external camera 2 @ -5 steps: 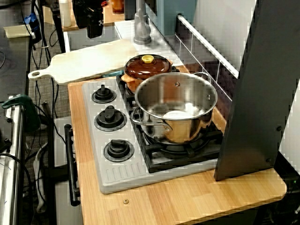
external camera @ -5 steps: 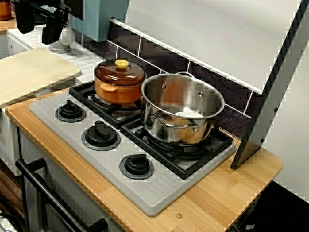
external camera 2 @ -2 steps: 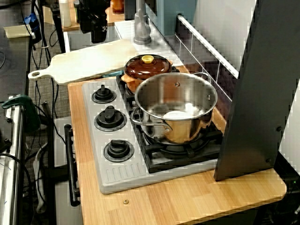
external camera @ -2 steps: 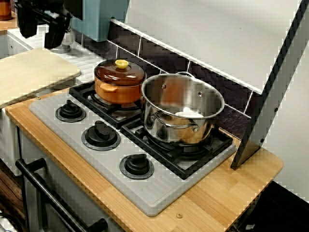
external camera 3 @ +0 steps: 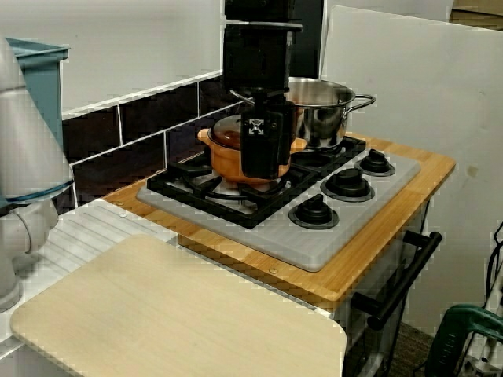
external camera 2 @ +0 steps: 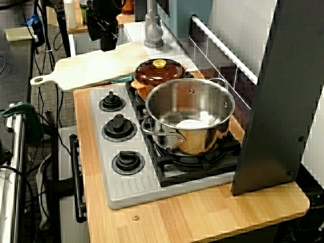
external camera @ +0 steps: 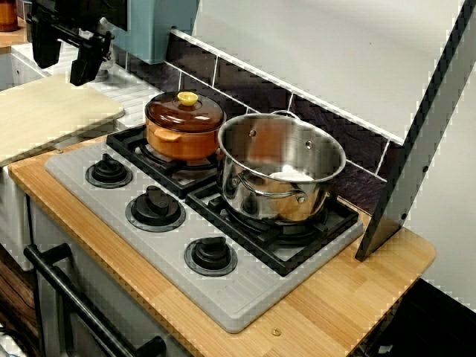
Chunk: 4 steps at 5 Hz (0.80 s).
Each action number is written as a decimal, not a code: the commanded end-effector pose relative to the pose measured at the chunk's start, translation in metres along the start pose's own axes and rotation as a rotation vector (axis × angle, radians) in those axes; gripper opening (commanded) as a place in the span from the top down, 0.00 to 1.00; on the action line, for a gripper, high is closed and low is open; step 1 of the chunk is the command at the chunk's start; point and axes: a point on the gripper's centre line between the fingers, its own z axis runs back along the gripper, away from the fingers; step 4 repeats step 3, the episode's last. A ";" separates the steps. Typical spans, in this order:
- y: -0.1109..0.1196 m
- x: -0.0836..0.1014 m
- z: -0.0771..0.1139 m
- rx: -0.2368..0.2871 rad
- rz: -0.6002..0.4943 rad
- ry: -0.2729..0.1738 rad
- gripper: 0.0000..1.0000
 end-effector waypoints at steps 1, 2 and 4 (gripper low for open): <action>0.011 0.002 0.012 0.003 -0.015 -0.041 0.09; 0.009 0.004 0.007 0.000 -0.025 -0.044 0.11; 0.009 0.010 0.000 -0.002 -0.027 -0.032 0.21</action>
